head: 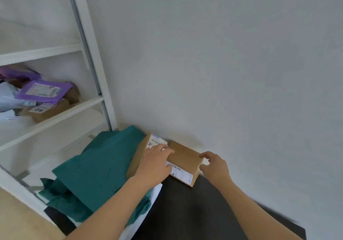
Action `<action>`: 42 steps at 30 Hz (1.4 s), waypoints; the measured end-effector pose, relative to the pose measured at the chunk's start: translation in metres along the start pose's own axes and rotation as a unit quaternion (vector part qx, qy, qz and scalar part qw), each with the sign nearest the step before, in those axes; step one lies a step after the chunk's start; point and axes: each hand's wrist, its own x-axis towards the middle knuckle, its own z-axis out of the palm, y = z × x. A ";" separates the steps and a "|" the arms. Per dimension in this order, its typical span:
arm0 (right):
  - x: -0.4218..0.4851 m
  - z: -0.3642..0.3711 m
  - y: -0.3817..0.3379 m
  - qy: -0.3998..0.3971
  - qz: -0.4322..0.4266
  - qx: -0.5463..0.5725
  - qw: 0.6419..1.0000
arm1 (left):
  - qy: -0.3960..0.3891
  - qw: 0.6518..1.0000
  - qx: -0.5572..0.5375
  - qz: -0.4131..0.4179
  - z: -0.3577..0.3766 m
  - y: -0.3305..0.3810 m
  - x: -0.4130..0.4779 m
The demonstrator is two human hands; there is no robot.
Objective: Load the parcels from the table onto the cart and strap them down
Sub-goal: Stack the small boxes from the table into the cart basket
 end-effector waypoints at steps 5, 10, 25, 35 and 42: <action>0.031 0.026 -0.008 -0.025 0.011 -0.088 0.996 | -0.032 0.999 -0.002 0.027 0.011 -0.021 0.036; 0.047 0.043 -0.005 -0.074 0.012 -0.182 0.980 | -0.061 0.997 -0.008 0.050 0.021 -0.029 0.062; 0.028 0.052 0.010 -0.057 0.033 -0.196 0.978 | -0.035 0.996 -0.045 0.063 0.040 -0.031 0.074; -0.025 0.008 0.053 -0.046 0.153 0.004 0.987 | -0.011 0.969 -0.241 0.042 0.050 0.008 0.046; -0.089 -0.038 0.099 0.012 0.237 0.128 0.963 | -0.033 0.948 -0.315 -0.009 0.065 0.057 0.010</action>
